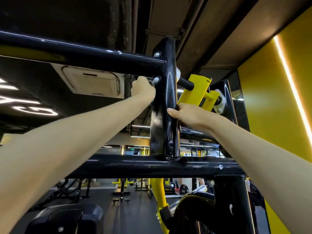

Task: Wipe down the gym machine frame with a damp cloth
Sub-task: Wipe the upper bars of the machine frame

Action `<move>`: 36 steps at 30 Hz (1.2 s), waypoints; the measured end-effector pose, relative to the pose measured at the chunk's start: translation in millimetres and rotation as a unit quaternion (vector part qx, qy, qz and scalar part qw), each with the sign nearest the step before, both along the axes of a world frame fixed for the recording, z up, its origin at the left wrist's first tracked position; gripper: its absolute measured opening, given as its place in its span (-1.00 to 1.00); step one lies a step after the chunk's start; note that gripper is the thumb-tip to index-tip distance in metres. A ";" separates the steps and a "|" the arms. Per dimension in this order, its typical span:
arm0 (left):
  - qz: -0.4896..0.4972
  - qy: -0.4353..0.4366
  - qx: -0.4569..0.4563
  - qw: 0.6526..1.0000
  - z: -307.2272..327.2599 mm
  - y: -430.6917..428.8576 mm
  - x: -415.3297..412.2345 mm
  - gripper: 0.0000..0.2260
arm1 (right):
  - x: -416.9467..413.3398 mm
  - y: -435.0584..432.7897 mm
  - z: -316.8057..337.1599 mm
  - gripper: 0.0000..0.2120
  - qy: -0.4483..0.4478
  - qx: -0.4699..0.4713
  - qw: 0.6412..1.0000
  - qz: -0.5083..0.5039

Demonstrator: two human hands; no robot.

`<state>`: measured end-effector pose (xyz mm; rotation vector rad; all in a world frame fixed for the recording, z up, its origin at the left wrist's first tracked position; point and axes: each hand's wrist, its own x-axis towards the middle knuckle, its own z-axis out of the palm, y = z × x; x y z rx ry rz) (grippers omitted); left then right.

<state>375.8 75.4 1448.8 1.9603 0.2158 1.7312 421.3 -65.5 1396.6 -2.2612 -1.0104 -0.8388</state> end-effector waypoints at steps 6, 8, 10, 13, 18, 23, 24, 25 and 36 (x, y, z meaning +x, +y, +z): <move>-0.005 -0.038 0.217 0.975 -41.0 -9.9 -12.4 -0.86 | -15.6 -7.0 11.5 -0.48 0.041 -0.114 0.992 -0.031; 0.022 -0.061 0.278 0.959 -35.0 -12.7 -15.0 -0.88 | -21.3 -10.7 19.9 -0.51 0.094 -0.134 0.987 -0.010; 0.071 -0.073 0.329 0.939 -19.5 -16.6 -14.6 -0.83 | -28.8 -12.7 28.6 -0.56 0.128 -0.150 0.980 -0.012; 0.135 -0.078 0.364 0.918 10.1 -24.9 -13.5 -0.77 | -35.4 -10.7 36.8 -0.47 0.126 -0.133 0.983 -0.027; 0.225 -0.069 0.404 0.884 54.8 -36.6 -13.0 -0.77 | -22.4 -12.8 46.8 -0.48 -0.062 0.013 0.997 -0.036; 0.204 -0.065 0.401 0.891 90.3 -39.8 -8.9 -0.82 | -1.6 -6.1 69.7 -0.35 -0.067 0.139 0.988 0.025; 0.196 -0.064 0.386 0.899 98.0 -39.4 -8.0 -0.86 | 0.0 -0.9 74.3 -0.31 -0.052 0.161 0.984 0.051; 0.189 -0.066 0.366 0.909 105.9 -37.6 -7.0 -0.89 | 0.3 5.1 78.2 -0.29 -0.041 0.172 0.982 0.070; 0.102 -0.007 0.103 0.989 167.7 -14.3 -9.5 -0.57 | -0.4 15.1 97.6 -0.31 -0.002 0.150 0.984 0.092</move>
